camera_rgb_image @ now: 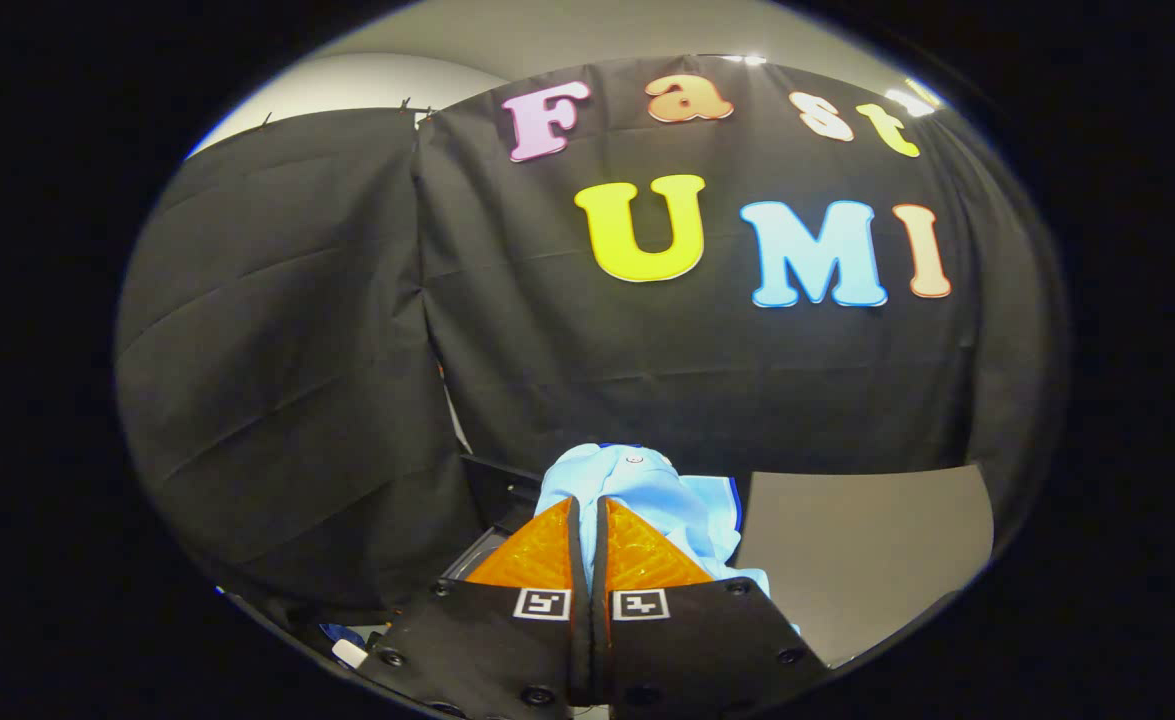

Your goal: Put the clothes into the washing machine and then close the washing machine lid.

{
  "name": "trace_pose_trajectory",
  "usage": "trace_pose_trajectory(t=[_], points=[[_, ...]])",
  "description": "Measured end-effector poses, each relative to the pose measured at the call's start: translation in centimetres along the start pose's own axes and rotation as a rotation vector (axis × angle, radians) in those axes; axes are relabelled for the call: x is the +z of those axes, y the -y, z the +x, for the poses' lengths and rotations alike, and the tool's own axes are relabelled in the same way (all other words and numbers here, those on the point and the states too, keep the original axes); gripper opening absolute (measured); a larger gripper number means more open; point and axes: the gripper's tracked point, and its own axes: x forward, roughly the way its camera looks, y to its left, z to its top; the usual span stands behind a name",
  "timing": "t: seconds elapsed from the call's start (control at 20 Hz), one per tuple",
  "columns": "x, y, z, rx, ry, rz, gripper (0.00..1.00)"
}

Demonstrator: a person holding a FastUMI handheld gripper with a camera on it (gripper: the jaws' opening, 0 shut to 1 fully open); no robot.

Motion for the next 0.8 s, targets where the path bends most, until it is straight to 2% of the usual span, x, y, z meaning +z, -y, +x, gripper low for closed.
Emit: trace_pose_trajectory(t=[0.25,0.45,0.8], points=[[-1.2,-6.0,3.0,0.098,-0.044,-0.036,0.02],[-3.7,-9.0,5.7,0.143,-0.100,-0.041,0.02],[-10.3,-10.4,10.8,0.130,-0.224,-0.046,0.01]])
